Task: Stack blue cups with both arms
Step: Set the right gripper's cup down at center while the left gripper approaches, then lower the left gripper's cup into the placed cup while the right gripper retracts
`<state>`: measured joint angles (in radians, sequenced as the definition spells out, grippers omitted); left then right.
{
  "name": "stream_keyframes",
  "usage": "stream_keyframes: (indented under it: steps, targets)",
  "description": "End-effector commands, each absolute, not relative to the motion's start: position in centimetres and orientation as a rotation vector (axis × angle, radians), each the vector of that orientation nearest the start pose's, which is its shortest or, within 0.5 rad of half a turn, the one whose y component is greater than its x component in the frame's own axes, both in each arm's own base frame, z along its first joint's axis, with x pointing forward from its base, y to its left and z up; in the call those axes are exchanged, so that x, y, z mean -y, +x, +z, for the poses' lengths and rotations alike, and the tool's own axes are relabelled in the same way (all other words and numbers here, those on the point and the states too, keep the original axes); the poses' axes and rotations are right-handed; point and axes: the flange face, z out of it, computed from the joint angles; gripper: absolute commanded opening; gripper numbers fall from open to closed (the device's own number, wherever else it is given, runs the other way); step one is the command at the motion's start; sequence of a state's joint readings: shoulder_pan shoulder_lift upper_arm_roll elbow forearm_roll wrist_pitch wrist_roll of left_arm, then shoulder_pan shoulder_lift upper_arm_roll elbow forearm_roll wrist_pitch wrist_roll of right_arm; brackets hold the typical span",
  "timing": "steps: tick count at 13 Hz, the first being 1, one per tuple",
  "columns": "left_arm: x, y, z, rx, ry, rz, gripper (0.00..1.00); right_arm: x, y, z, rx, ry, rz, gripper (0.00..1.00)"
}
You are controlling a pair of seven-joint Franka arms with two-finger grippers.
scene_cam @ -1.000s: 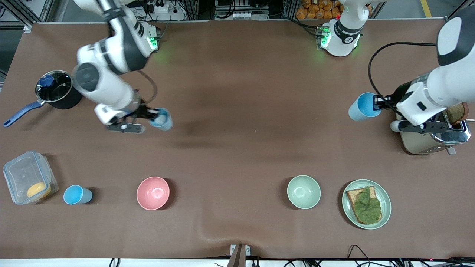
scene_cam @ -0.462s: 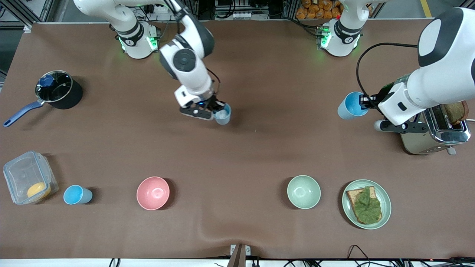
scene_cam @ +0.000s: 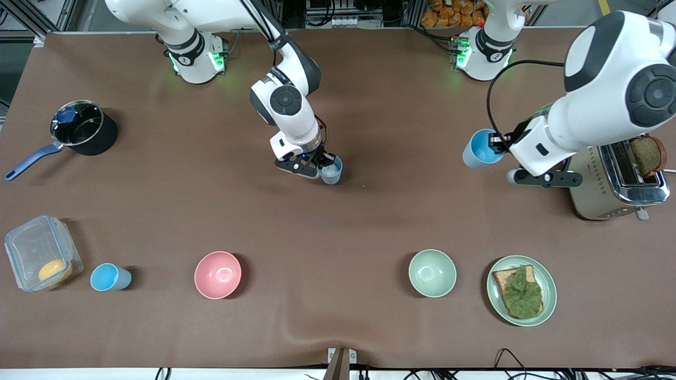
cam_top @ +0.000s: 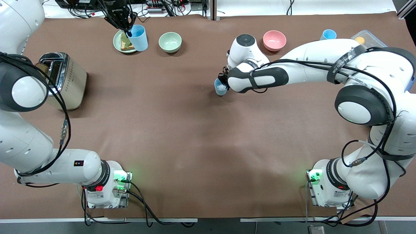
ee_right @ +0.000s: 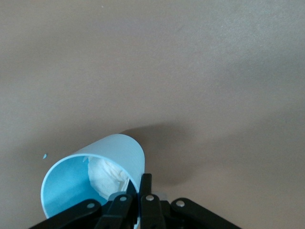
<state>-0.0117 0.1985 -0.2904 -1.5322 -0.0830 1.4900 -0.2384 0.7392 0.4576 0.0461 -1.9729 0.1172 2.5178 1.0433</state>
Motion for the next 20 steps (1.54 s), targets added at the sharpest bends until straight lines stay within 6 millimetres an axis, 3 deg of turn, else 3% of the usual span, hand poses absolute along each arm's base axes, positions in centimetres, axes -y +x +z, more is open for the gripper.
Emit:
stream_keyframes:
  steps: [1,3,6,8,10,11,13,15,17,20]
  targets:
    - [17.9,57.6,53.4,-0.075,-3.246,0.359,0.00,-44.4,44.7,24.5,-0.574,-2.957,0.018,0.18]
    - [19.7,57.1,53.2,-0.123,-3.258,0.363,0.00,-44.2,44.9,24.2,-0.581,-2.953,0.015,0.32]
    - [20.8,56.9,53.0,-0.093,-3.292,0.398,0.00,-43.5,46.4,25.8,-0.602,-2.937,0.001,0.79]
    - [21.8,56.7,52.8,-0.064,-3.289,0.410,0.00,-42.1,48.2,28.7,-0.628,-2.967,0.053,0.85]
    - [24.6,56.0,52.8,0.037,-3.280,0.391,0.00,-39.8,50.8,33.0,-0.606,-3.006,0.117,0.85]
    - [25.8,55.9,52.4,0.074,-3.284,0.381,0.00,-37.8,52.4,35.0,-0.585,-3.025,0.156,0.86]
    - [30.1,54.9,51.6,0.151,-3.283,0.359,0.00,-33.5,55.0,38.4,-0.467,-3.048,0.181,0.86]
    - [34.5,54.4,49.1,0.237,-3.284,0.333,0.00,-28.8,56.3,41.8,-0.358,-3.050,0.169,0.90]
    - [41.4,52.1,45.8,0.311,-3.291,0.313,0.00,-23.1,57.2,45.5,-0.260,-3.049,0.164,0.92]
    - [46.7,50.2,41.6,0.413,-3.253,0.238,0.00,-12.7,57.7,50.9,-0.135,-3.036,0.143,0.99]
